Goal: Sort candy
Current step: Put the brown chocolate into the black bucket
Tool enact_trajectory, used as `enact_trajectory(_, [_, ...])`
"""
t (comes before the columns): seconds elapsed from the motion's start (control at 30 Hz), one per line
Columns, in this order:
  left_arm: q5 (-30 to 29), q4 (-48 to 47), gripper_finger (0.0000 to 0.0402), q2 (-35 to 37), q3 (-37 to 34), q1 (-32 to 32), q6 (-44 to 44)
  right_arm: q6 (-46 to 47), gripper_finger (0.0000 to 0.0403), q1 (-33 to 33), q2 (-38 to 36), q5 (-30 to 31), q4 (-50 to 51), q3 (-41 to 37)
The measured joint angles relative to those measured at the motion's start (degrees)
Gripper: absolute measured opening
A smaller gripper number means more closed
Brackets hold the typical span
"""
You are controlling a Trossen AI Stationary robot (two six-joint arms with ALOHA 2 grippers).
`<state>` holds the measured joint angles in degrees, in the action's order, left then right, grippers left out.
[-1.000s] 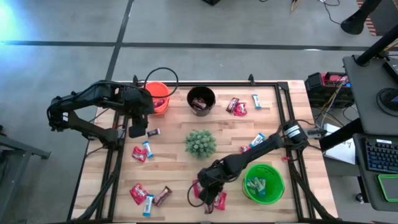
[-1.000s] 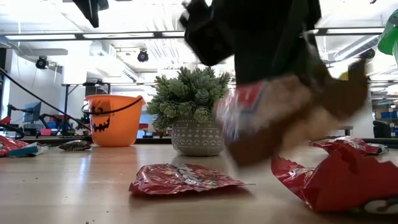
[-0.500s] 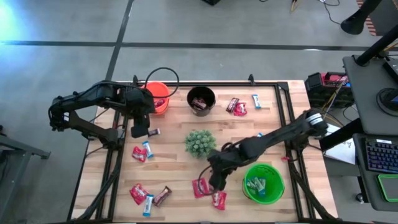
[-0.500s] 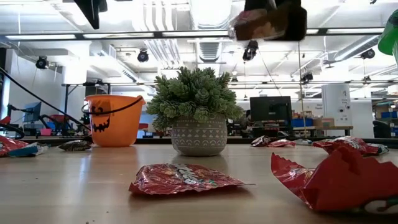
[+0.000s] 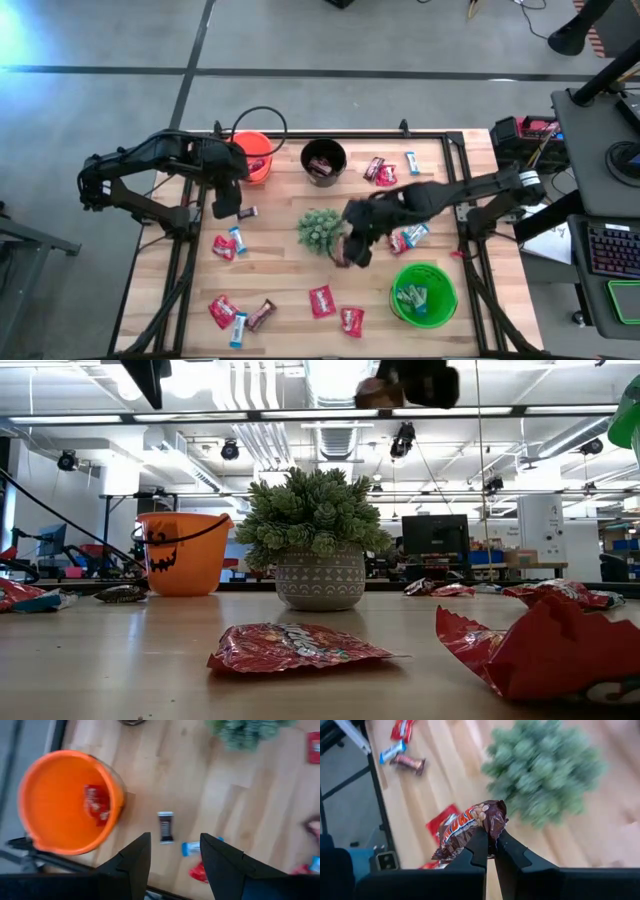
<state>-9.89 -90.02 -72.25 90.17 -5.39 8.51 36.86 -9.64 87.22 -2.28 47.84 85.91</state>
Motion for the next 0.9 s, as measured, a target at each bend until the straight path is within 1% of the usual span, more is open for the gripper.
enact_trajectory(0.2, [-7.2, 0.0, 0.0152, 0.1, 0.0, 0.0, -0.5, -3.4, 0.0009, 7.1, -0.3, -0.2, -0.1, 0.0])
enact_trajectory(0.37, [-13.6, 0.0, 0.0152, 0.1, 0.0, -0.2, -0.4, -4.0, 0.0009, 13.4, -0.5, -0.6, -0.4, 0.0])
enact_trajectory(0.53, [-20.4, 0.0, 0.0152, 0.4, 0.0, -1.0, -0.5, -4.7, 0.0009, 19.1, -0.7, -1.5, -4.6, 0.0])
enact_trajectory(0.63, [-23.0, 0.0, 0.0152, 0.5, 0.0, -2.8, -1.2, -6.4, 0.0009, 22.2, -0.7, -3.7, -8.0, 0.0])
enact_trajectory(0.77, [-26.5, 0.3, 0.0152, 0.5, 0.0, -6.5, -2.0, -9.2, 0.0009, 26.4, -0.7, -4.4, -10.8, 1.1])
enact_trajectory(0.9, [-27.0, 1.1, 0.0152, 0.5, 0.0, -11.1, -2.0, -13.0, 0.0009, 30.5, -0.7, -4.3, -11.0, 2.2])
